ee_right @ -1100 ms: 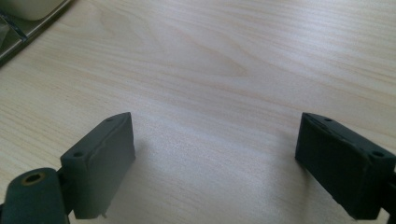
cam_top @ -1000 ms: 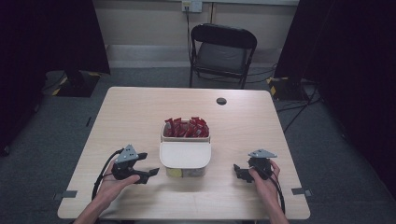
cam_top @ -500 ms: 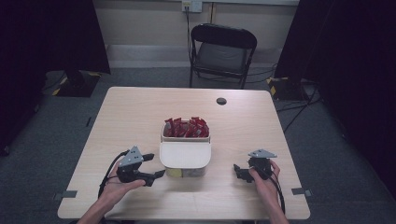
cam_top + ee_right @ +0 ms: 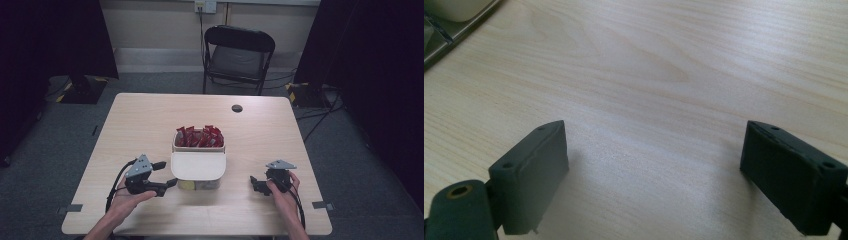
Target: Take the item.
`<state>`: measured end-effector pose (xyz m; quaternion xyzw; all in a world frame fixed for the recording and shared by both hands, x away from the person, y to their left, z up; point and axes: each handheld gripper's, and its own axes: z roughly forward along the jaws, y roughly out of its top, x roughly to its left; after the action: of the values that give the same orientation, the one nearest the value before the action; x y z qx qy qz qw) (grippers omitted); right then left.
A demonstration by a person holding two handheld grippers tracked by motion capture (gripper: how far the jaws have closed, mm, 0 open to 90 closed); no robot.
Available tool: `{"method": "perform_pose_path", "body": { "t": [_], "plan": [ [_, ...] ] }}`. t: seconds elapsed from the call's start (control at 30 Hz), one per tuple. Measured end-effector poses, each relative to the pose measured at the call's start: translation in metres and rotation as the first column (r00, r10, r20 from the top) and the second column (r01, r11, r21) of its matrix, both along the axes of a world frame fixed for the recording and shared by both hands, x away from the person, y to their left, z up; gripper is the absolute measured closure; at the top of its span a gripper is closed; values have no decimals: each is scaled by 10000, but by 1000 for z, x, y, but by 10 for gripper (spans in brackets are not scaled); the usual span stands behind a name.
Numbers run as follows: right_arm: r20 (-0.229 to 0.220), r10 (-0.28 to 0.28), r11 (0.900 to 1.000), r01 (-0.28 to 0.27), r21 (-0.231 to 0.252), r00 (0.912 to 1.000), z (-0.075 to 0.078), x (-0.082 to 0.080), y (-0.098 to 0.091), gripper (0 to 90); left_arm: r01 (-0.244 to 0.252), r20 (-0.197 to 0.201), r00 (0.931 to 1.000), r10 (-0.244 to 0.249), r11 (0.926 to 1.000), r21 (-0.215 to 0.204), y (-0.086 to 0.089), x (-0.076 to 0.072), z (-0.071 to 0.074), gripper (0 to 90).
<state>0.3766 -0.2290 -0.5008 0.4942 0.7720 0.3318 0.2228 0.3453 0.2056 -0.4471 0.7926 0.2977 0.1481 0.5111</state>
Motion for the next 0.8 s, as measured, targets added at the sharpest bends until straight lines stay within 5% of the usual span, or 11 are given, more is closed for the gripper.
{"method": "perform_pose_path", "body": {
  "t": [0.8],
  "plan": [
    [-1, -17, 10000, 17, 4, 10000, 0, 0, 0, 112, 17, 55, 10000, -16, 9999, -135, -2, -1, 1, 268]
  ]
}}
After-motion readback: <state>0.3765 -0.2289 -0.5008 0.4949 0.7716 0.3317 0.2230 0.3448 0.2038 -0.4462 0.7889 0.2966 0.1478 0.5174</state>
